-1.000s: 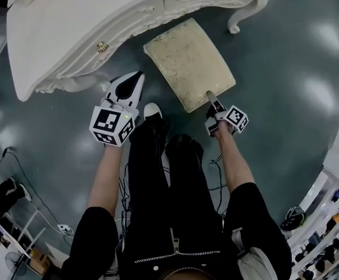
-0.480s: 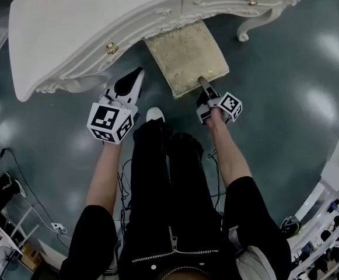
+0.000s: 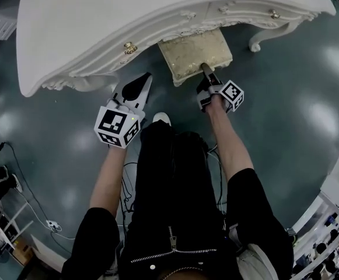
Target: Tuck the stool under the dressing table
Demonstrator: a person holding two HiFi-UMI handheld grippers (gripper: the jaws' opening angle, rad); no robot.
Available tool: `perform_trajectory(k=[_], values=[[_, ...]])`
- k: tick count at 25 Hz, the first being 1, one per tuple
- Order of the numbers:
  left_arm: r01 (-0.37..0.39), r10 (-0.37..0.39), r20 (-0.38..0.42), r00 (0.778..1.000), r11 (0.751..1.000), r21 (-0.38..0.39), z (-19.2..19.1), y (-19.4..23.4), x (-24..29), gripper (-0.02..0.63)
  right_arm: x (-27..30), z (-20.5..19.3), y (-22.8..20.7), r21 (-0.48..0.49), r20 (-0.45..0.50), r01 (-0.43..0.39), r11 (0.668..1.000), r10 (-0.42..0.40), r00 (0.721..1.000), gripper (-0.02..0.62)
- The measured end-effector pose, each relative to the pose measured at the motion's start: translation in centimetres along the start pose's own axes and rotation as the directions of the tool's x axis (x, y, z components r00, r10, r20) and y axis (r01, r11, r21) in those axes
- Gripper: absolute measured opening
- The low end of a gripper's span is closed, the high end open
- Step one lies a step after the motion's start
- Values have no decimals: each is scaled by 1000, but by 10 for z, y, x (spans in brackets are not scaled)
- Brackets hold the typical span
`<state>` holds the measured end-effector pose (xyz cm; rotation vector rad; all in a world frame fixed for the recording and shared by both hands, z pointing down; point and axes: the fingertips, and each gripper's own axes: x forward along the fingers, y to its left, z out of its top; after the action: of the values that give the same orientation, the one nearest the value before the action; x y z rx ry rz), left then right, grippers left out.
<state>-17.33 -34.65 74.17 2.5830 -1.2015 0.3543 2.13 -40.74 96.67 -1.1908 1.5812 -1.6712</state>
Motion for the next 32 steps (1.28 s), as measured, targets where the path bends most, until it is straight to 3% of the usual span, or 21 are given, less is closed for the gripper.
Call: perform_trajectory(k=[12, 20, 25, 27, 29, 32], values=[[-65, 65, 4, 998, 998, -12, -32, 35, -19, 21, 100, 13, 24, -10, -12, -79, 997, 79, 997, 198], [-114, 114, -3, 994, 993, -22, -32, 51, -37, 21, 127, 16, 33, -41, 27, -62, 997, 63, 998, 212], [-123, 121, -47, 992, 991, -54, -19, 43, -52, 21, 100, 15, 48, -151, 40, 3, 989, 3, 999, 122], [-123, 119, -66, 991, 990, -66, -3, 32, -62, 21, 77, 12, 63, -256, 16, 46, 966, -44, 999, 76], [-119, 113, -79, 990, 990, -78, 20, 19, -74, 21, 52, 9, 87, -381, -24, 72, 922, -88, 996, 4], [-109, 101, -95, 990, 991, -77, 58, -1, -91, 21, 15, 5, 131, -545, -74, 82, 834, -145, 987, 3]])
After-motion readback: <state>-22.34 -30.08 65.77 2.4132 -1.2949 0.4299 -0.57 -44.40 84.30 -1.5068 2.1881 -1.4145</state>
